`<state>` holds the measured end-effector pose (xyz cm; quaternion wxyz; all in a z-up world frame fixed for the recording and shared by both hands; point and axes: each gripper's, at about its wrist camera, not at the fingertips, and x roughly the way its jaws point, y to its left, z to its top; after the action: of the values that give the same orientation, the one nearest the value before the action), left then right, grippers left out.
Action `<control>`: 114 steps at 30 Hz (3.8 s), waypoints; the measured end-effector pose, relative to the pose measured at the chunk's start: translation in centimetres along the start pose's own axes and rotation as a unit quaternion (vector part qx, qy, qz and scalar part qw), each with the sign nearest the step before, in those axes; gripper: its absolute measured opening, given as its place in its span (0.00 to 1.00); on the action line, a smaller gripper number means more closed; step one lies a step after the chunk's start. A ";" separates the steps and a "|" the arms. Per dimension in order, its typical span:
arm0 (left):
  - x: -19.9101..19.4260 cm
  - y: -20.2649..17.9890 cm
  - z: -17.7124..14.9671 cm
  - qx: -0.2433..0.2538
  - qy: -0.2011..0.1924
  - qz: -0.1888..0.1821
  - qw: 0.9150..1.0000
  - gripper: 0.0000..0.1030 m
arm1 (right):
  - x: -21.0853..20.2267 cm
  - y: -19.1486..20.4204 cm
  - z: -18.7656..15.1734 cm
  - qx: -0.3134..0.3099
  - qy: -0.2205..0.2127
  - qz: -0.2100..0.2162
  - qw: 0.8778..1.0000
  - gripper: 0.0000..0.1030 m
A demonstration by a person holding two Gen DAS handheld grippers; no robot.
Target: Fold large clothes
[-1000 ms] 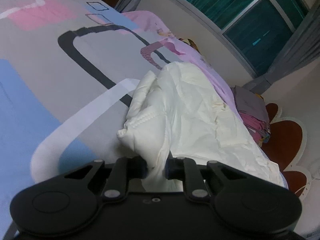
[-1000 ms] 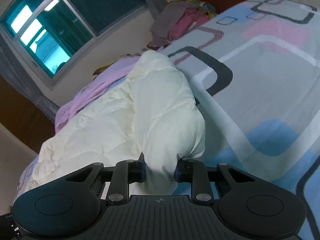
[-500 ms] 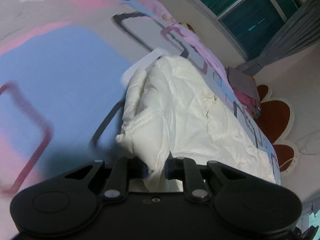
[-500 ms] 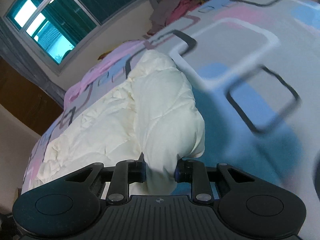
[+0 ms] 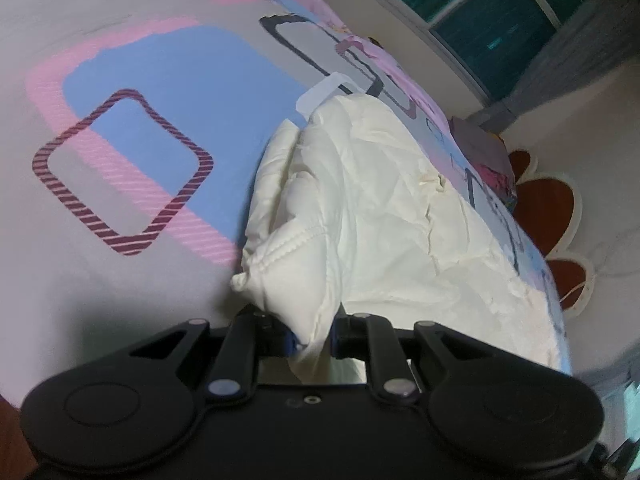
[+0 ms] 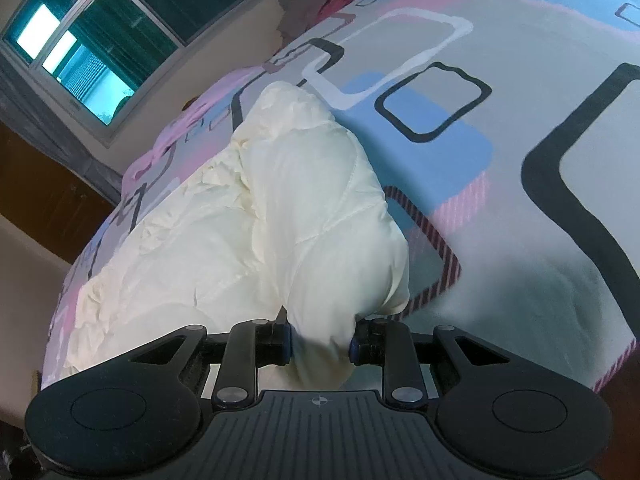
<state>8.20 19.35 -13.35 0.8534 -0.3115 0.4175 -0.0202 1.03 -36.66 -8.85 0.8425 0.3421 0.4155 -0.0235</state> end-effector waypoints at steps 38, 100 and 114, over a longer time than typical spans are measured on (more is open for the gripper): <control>-3.1 -7.0 0.4 0.119 -0.127 0.044 0.984 0.43 | 10.7 19.0 -0.4 -0.313 -0.106 0.002 0.944 0.56; 3.2 -1.4 -3.1 -0.169 -0.087 -0.008 0.982 0.17 | 17.4 18.3 -2.7 -0.394 0.004 -0.016 0.919 0.56; -1.0 -12.1 -1.9 0.101 -0.165 0.017 0.981 0.13 | 16.9 17.8 -2.2 -0.398 0.008 -0.002 0.917 0.56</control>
<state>8.94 8.92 -6.83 0.9378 -0.2156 0.2721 0.0038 16.34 -17.60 -12.00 0.9057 -0.0219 0.3978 0.1452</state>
